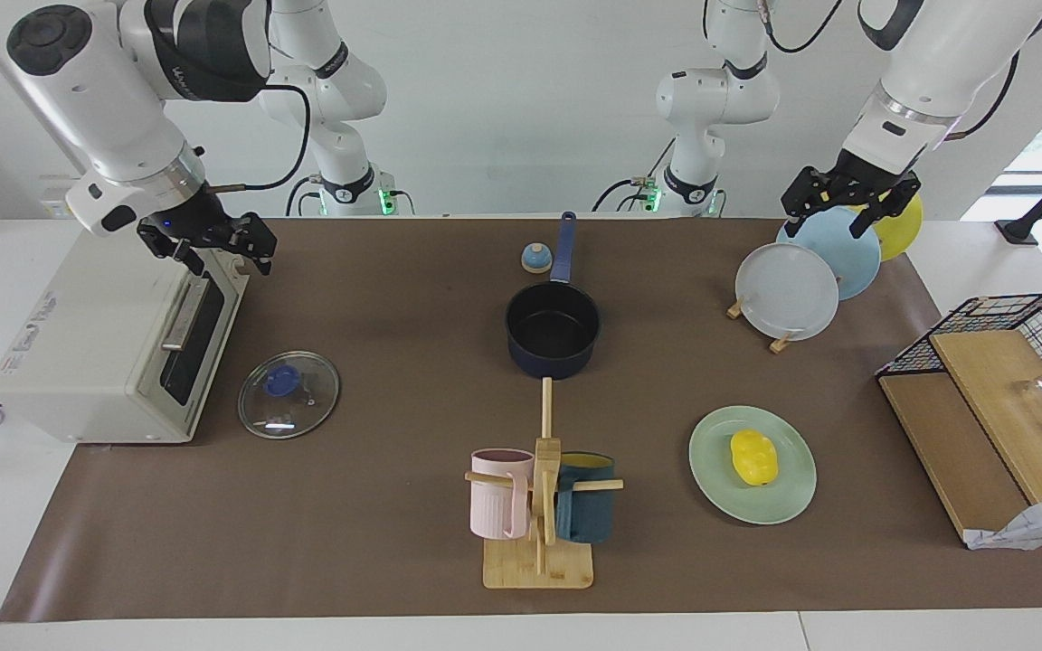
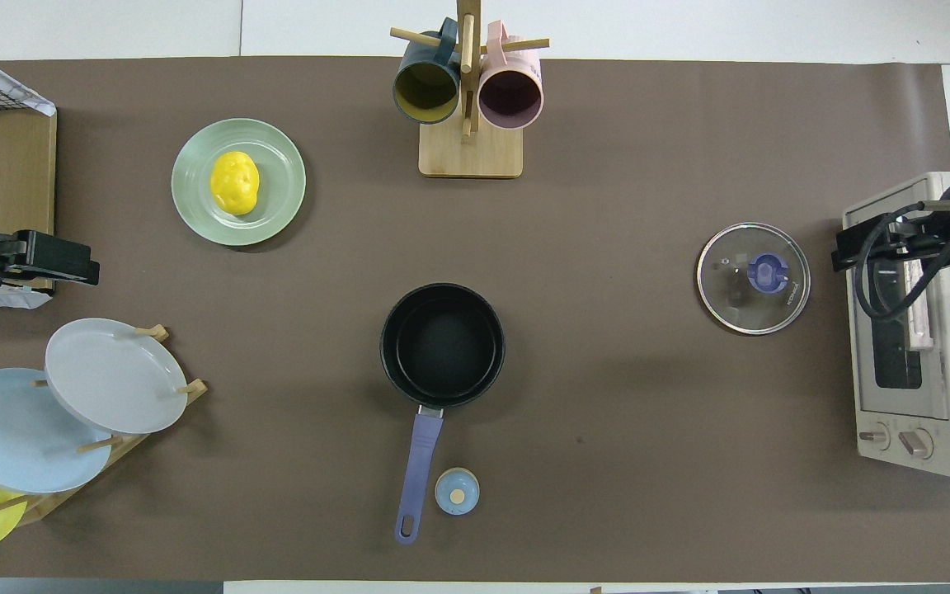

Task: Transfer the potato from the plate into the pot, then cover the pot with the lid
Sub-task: 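Move the left gripper toward the yellow potato on the green plate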

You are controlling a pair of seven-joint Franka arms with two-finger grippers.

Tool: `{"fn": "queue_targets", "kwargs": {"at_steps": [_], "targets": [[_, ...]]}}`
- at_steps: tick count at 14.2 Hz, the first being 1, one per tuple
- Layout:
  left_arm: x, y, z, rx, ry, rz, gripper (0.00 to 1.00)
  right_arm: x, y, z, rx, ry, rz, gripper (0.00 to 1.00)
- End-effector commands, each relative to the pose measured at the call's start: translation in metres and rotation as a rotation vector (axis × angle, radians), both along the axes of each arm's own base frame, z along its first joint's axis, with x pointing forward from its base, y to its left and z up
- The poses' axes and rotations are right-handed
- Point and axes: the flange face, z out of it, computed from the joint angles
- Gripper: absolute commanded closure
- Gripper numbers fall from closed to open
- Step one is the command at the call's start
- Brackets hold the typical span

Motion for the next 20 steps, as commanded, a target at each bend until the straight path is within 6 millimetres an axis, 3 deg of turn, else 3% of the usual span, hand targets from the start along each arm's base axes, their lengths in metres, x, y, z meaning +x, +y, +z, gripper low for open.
{"fn": "queue_targets", "kwargs": {"at_steps": [1, 7, 11, 14, 17, 20], "targets": [[-0.006, -0.002, 0.004, -0.017, -0.015, -0.047, 0.00, -0.003, -0.006, 0.004, -0.011, 0.014, -0.026, 0.00], [-0.002, 0.000, 0.001, -0.021, -0.050, -0.028, 0.00, -0.002, -0.004, 0.013, -0.010, 0.011, -0.026, 0.00], [0.037, -0.007, -0.029, -0.053, -0.038, -0.008, 0.00, 0.001, -0.002, 0.011, -0.013, -0.003, -0.016, 0.00], [0.084, -0.010, -0.080, -0.048, -0.014, 0.002, 0.00, 0.010, 0.002, 0.005, -0.021, -0.040, -0.004, 0.00], [0.137, -0.015, -0.128, -0.056, -0.034, 0.008, 0.00, 0.029, 0.000, -0.031, -0.018, -0.045, 0.052, 0.00], [0.170, -0.022, -0.189, -0.054, -0.049, 0.009, 0.00, 0.032, 0.003, -0.081, -0.019, -0.066, 0.099, 0.00]]}}
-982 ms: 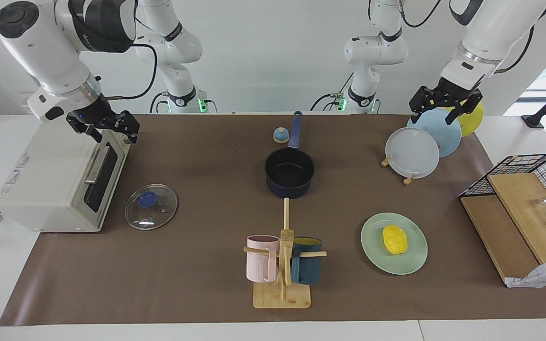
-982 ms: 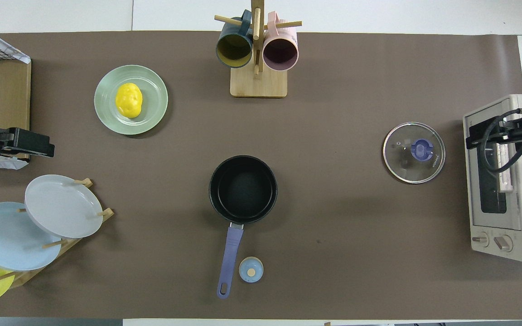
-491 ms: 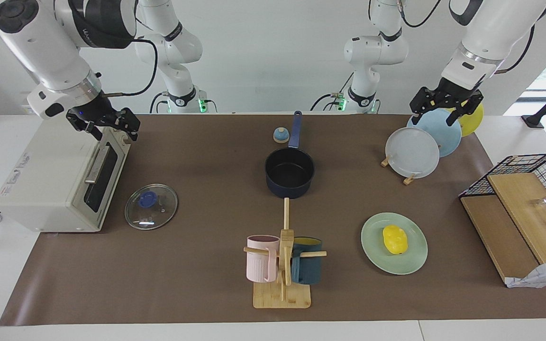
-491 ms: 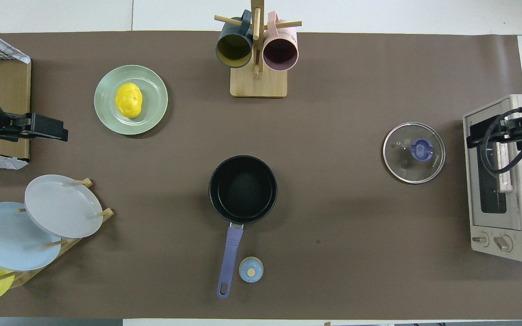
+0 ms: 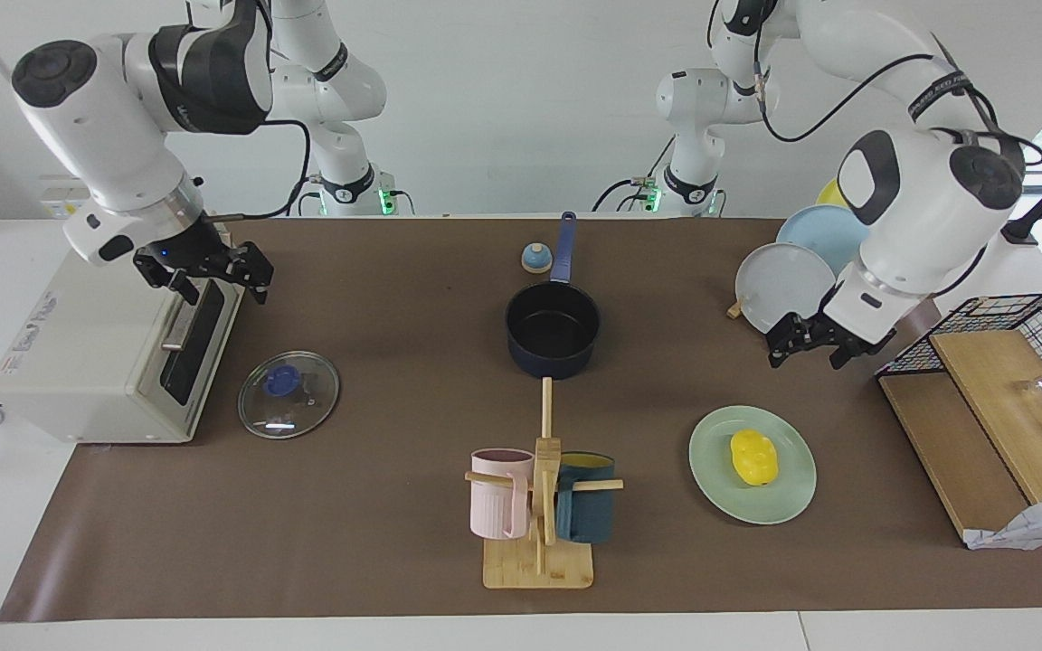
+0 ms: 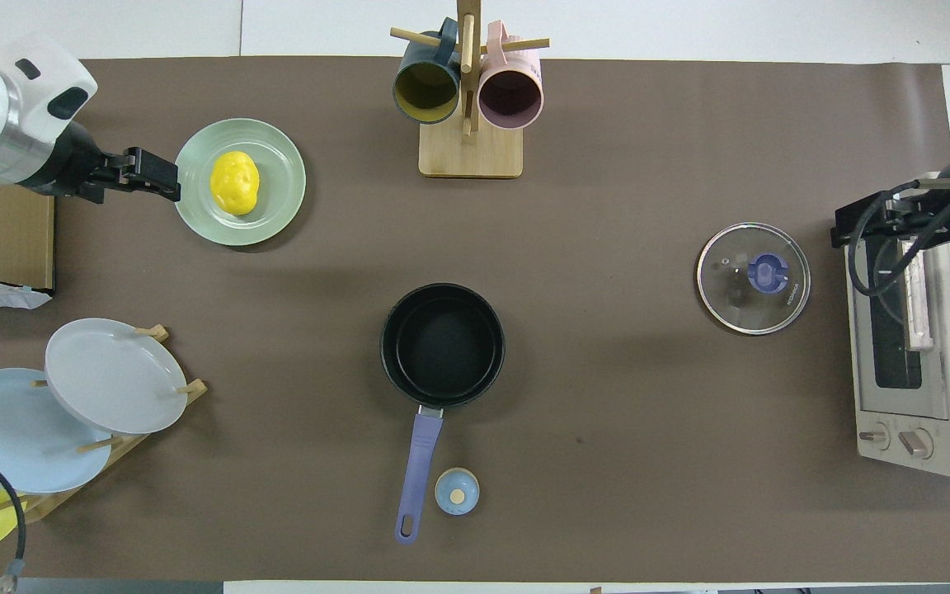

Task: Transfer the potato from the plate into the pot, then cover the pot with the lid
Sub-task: 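Grasp the potato with the left gripper while the right gripper reaches the lid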

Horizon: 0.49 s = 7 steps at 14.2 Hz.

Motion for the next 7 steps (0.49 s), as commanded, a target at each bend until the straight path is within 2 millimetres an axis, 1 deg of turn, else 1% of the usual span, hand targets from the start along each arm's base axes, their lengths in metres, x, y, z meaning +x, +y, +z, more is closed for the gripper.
{"fn": "queue_targets", "kwargs": {"at_steps": [1, 2, 4, 6, 7], "targets": [[0.030, -0.016, -0.049, -0.002, -0.010, -0.002, 0.00, -0.008, 0.003, -0.055, -0.023, -0.030, 0.103, 0.00], [0.034, -0.027, -0.070, 0.025, -0.001, -0.029, 0.00, -0.013, 0.007, -0.068, -0.037, -0.061, 0.167, 0.00], [0.041, -0.027, -0.094, 0.052, -0.016, -0.040, 0.00, -0.021, 0.001, -0.093, -0.035, -0.057, 0.180, 0.00], [0.043, -0.029, -0.108, 0.066, -0.013, -0.049, 0.00, -0.020, 0.001, -0.104, -0.031, -0.043, 0.179, 0.00], [0.045, -0.030, -0.113, 0.085, -0.025, -0.062, 0.00, -0.018, 0.000, -0.107, -0.032, -0.046, 0.176, 0.00]]}}
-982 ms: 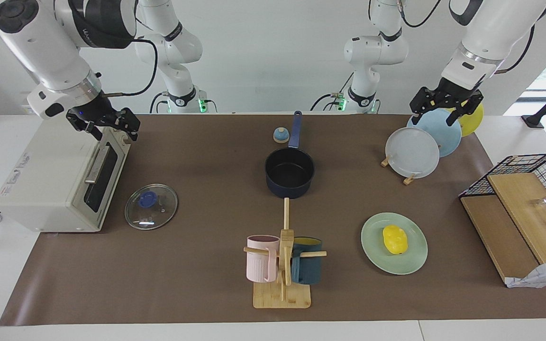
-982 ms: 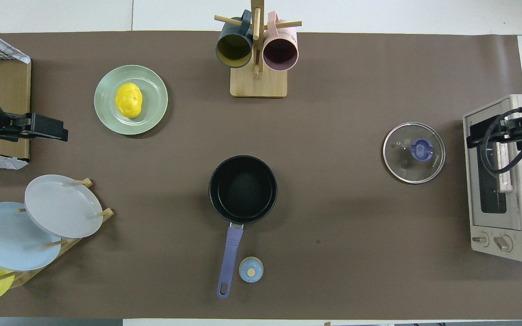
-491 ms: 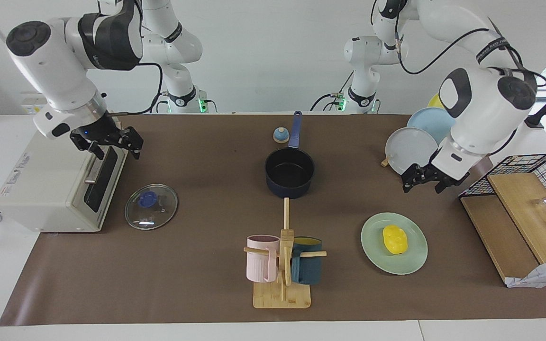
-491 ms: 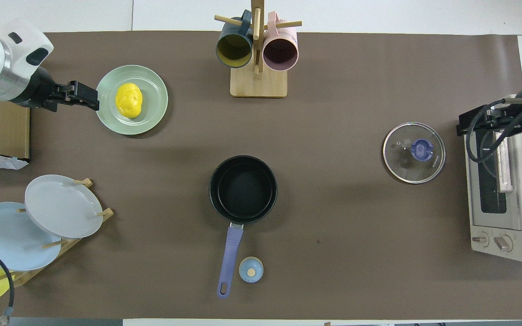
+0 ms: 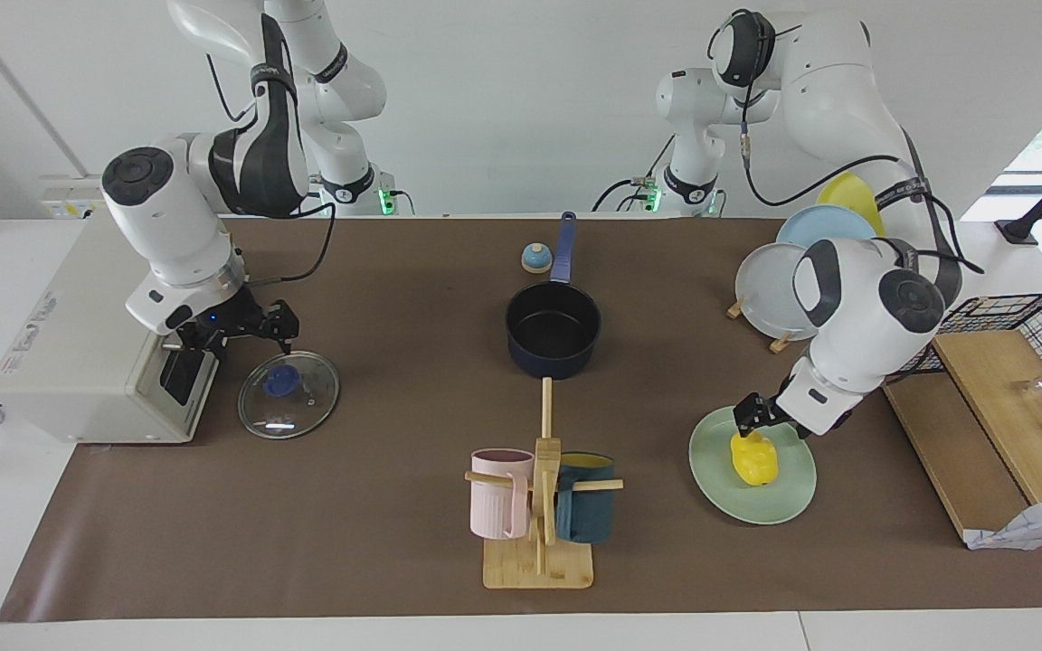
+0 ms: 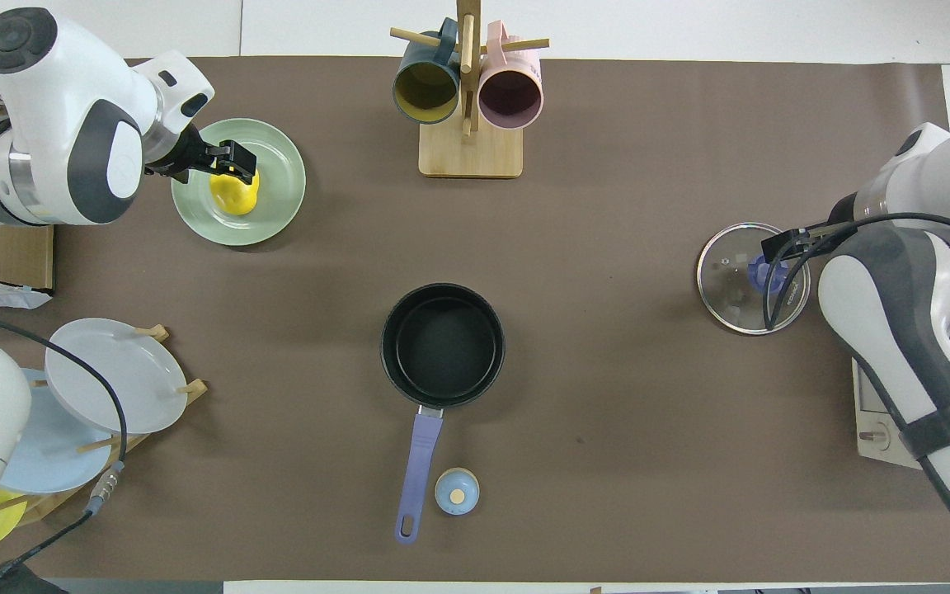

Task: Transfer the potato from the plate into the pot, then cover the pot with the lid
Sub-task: 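Grasp the potato with the left gripper while the right gripper reaches the lid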

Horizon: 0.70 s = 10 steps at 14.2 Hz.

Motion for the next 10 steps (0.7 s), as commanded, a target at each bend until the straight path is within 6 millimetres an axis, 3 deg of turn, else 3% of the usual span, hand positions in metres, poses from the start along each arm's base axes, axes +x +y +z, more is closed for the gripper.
{"fn": "queue_targets", "kwargs": {"at_steps": [1, 5, 10], "targets": [[0.010, 0.000, -0.001, 0.052, -0.049, -0.021, 0.00, -0.006, -0.004, -0.005, -0.007, -0.020, 0.020, 0.00], [0.008, -0.005, -0.016, 0.048, -0.082, -0.030, 0.00, -0.016, 0.002, -0.030, -0.007, -0.066, 0.025, 0.00], [0.003, -0.004, -0.026, 0.068, -0.098, -0.051, 0.00, -0.014, -0.003, -0.028, -0.009, -0.096, 0.030, 0.00]]}}
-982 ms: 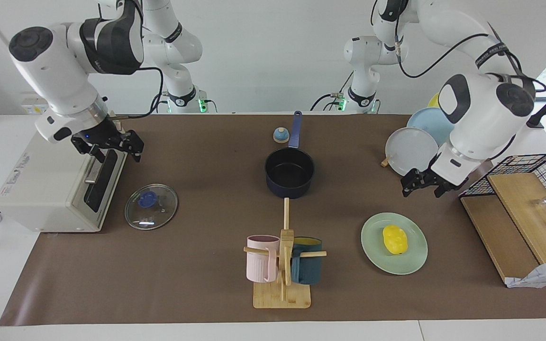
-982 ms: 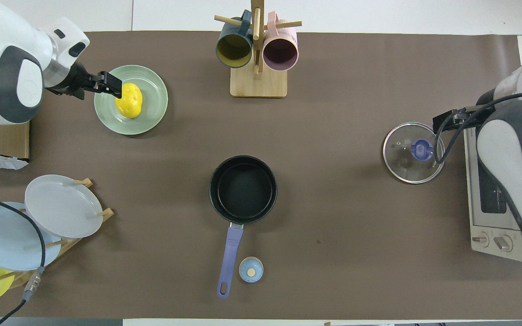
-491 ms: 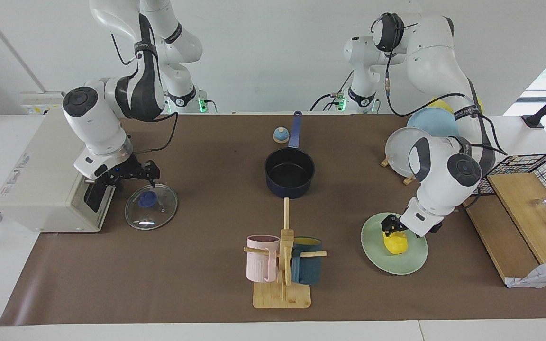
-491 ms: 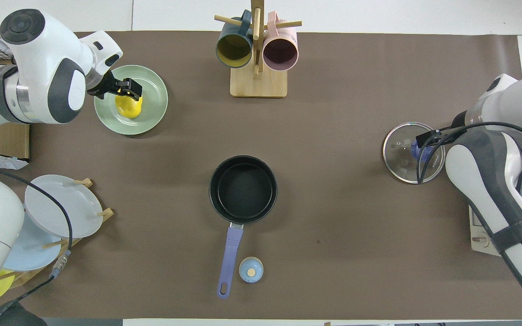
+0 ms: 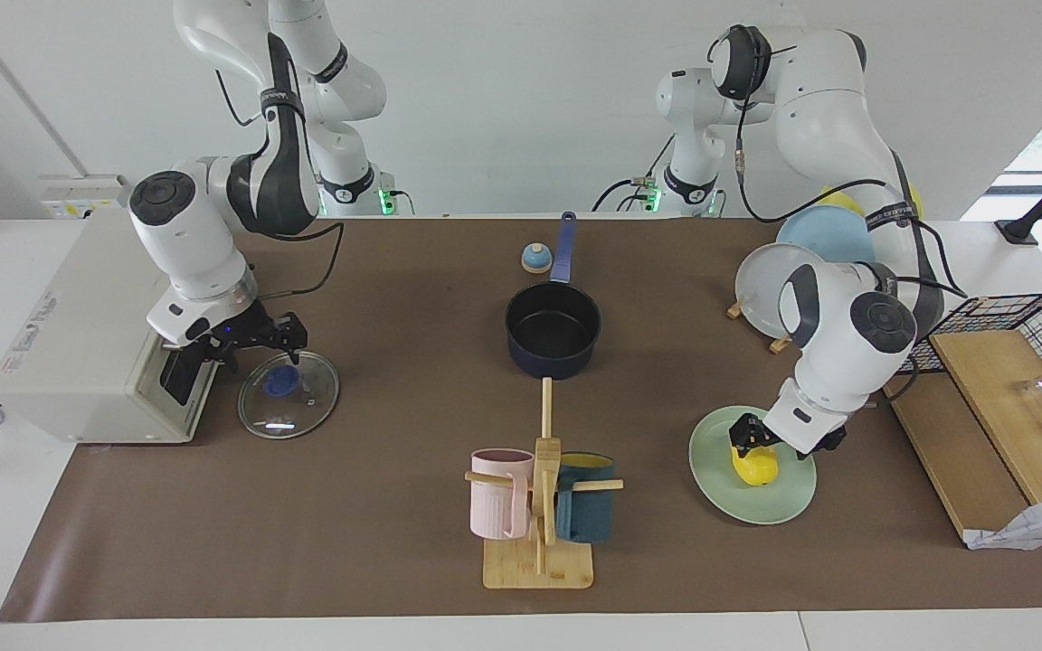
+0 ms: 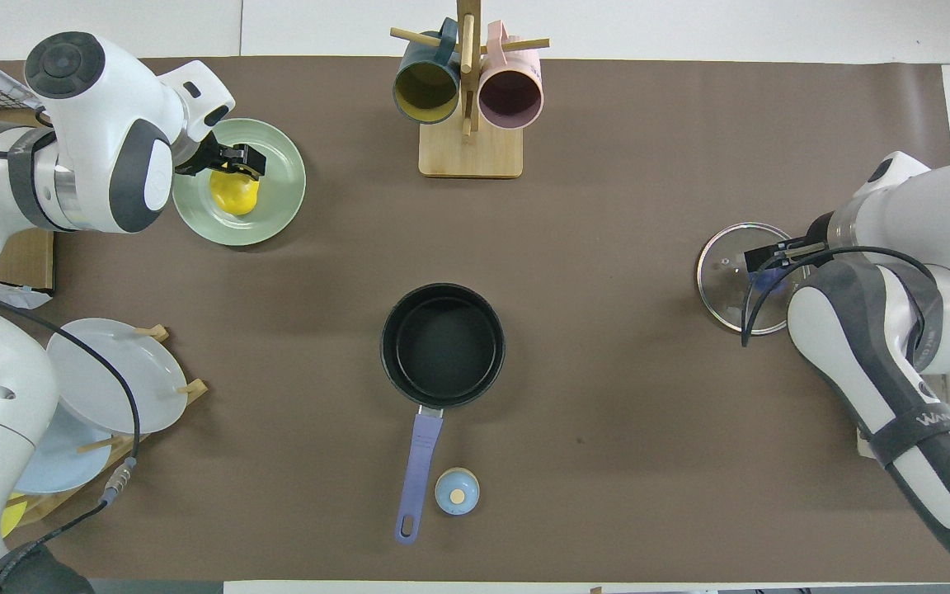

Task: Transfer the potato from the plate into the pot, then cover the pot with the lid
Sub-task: 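Grasp the potato with the left gripper while the right gripper reaches the lid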

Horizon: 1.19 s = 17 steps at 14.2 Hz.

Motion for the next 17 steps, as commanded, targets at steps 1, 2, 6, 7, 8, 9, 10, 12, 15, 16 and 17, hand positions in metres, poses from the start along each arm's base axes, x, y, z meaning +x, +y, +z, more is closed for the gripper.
{"fn": "queue_targets", "kwargs": {"at_steps": [1, 2, 6, 7, 8, 9, 10, 12, 15, 16, 17], "targets": [[-0.003, 0.000, -0.005, 0.024, -0.029, -0.016, 0.00, -0.007, -0.003, 0.007, -0.003, -0.021, 0.026, 0.00], [-0.006, 0.000, -0.010, 0.020, -0.040, -0.017, 0.00, -0.008, -0.003, 0.006, -0.003, -0.017, 0.031, 0.00], [-0.010, 0.001, -0.015, 0.017, -0.051, -0.019, 0.39, -0.011, -0.003, 0.001, -0.004, -0.030, 0.036, 0.00], [-0.009, 0.001, -0.008, 0.020, -0.042, -0.017, 0.68, -0.012, -0.003, -0.003, -0.005, -0.049, 0.036, 0.00], [-0.005, 0.004, 0.004, 0.025, -0.018, -0.012, 1.00, -0.012, -0.003, -0.006, -0.005, -0.059, 0.039, 0.00], [-0.004, 0.005, 0.008, 0.030, 0.014, -0.007, 1.00, -0.011, -0.005, -0.015, -0.007, -0.049, 0.045, 0.00], [-0.006, 0.002, 0.011, 0.025, 0.035, -0.005, 1.00, -0.010, -0.006, -0.027, -0.007, -0.032, 0.050, 0.00], [-0.008, -0.004, 0.041, -0.011, 0.038, 0.016, 1.00, -0.009, -0.012, -0.041, -0.005, -0.012, 0.038, 0.00], [-0.040, -0.018, 0.137, -0.074, 0.023, 0.074, 1.00, -0.010, -0.014, -0.044, -0.003, 0.000, 0.035, 0.00], [-0.054, -0.029, 0.157, -0.074, 0.049, 0.087, 1.00, -0.012, -0.013, -0.047, -0.002, 0.007, 0.036, 0.00], [-0.072, -0.052, 0.178, -0.074, 0.063, 0.088, 1.00, -0.013, -0.016, -0.052, -0.002, 0.014, 0.030, 0.00]]}}
